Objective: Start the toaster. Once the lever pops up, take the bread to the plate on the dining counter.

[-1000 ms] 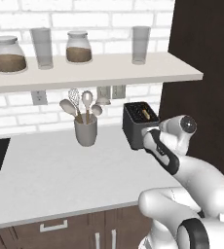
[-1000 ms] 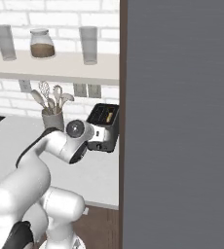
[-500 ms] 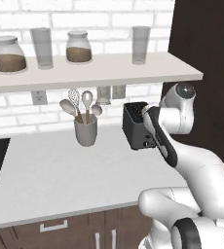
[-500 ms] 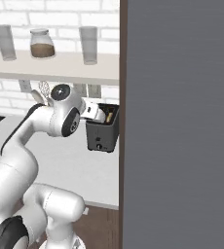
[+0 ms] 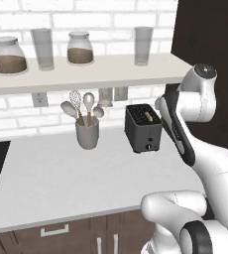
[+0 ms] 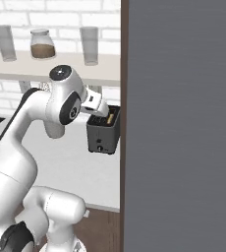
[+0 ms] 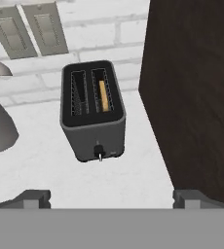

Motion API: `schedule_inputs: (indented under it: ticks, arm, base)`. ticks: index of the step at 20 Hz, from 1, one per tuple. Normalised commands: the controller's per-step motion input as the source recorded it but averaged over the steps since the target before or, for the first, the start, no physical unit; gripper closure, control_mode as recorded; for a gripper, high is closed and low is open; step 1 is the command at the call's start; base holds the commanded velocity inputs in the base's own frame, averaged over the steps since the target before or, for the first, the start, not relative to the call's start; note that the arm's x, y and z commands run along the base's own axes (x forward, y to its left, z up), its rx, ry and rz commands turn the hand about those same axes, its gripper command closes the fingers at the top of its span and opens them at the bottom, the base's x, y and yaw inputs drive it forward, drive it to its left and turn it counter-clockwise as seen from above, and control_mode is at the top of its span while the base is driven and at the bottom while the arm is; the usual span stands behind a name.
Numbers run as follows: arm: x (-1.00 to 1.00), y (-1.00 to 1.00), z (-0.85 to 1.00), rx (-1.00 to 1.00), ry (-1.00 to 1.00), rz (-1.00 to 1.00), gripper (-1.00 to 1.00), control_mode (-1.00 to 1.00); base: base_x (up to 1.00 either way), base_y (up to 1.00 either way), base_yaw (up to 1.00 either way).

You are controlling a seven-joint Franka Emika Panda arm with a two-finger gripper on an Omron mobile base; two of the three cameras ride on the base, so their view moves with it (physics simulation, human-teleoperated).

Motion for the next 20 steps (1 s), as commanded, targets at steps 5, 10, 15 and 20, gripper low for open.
schedule_inputs:
  ticks: [5,10,15,20]
  arm:
    - [-0.06,0.0,0.0,0.0,0.0,0.01,-1.0,-1.0]
    - [0.0,0.0,0.03,0.0,-0.07,0.01,-1.0,-1.0]
    - [0.0,0.0,0.1,0.0,-0.13,0.0,-1.0,-1.0]
    - [0.0,0.0,0.2,0.0,-0.14,0.0,-1.0,-1.0]
  base:
    - [0.0,0.0,0.0]
    - [0.0,0.0,0.0]
    - [0.0,0.0,0.0]
    - [0.0,0.0,0.0]
